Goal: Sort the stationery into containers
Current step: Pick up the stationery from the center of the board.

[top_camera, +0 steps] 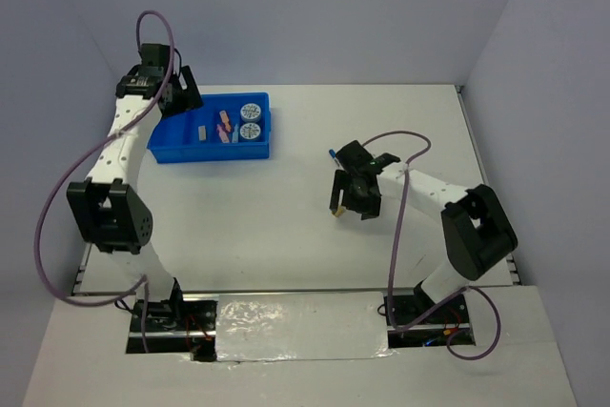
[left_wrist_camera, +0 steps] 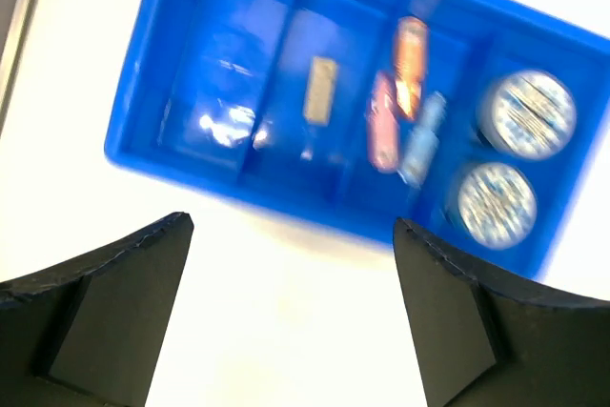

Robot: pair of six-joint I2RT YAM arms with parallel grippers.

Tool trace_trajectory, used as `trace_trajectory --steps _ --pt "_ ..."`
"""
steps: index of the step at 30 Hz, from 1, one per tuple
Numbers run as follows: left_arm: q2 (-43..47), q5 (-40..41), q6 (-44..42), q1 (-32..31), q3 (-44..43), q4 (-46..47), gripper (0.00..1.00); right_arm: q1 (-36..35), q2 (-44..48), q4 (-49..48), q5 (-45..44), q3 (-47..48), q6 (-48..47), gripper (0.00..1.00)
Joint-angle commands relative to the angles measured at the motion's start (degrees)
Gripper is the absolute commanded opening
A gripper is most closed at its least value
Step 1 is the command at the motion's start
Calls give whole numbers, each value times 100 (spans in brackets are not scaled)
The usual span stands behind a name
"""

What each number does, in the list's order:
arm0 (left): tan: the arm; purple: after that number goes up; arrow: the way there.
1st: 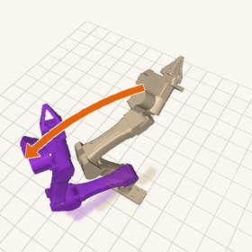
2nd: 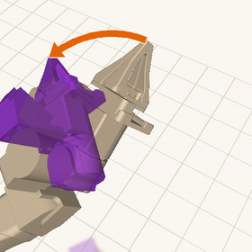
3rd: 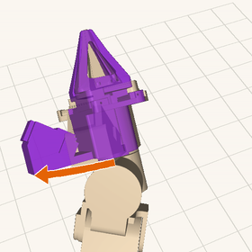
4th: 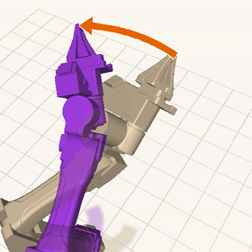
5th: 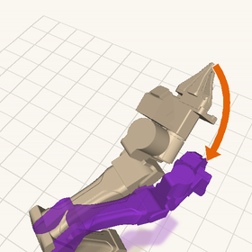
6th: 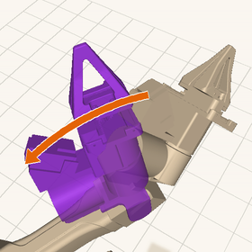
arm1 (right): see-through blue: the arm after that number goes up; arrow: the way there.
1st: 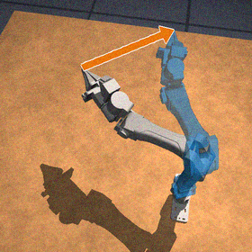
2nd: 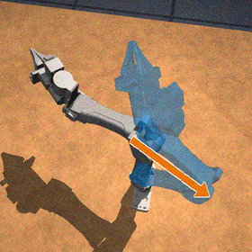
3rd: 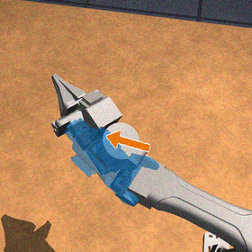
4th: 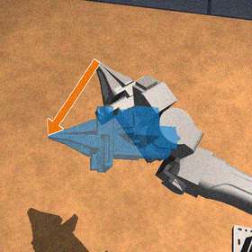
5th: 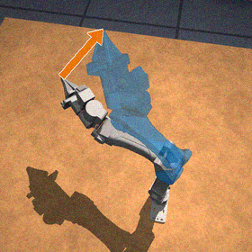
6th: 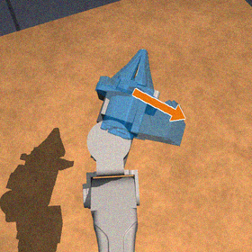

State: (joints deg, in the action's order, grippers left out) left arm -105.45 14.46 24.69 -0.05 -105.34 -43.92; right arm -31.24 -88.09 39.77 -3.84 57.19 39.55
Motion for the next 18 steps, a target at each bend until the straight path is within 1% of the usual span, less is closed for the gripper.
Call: trace_trajectory --steps 1,4,6,7,10,12,14,18 --pt "909 -364 98 -161 583 23 99 -241 -383 -180 -363 301 509 83" --pt "1307 -549 10 -214 1303 85 99 -408 -761 -224 -503 468 746 80" --pt "1535 -663 -51 -232 1576 85 99 -522 -1042 -241 -591 573 896 77" --pt "1614 -681 -60 -258 1865 146 99 -567 -1130 -250 -635 591 940 73" --pt "1940 -830 -113 -293 2393 296 99 -681 -1394 -268 -855 627 1090 64" --pt "2167 -918 -148 -320 2692 366 99 -699 -1421 -434 -838 522 1151 64" --pt "2309 -980 -175 -329 2817 384 99 -690 -1430 -671 -786 425 1125 64" --pt "2450 -1103 -280 -364 3019 332 99 -699 -1623 -760 -759 547 1125 68"
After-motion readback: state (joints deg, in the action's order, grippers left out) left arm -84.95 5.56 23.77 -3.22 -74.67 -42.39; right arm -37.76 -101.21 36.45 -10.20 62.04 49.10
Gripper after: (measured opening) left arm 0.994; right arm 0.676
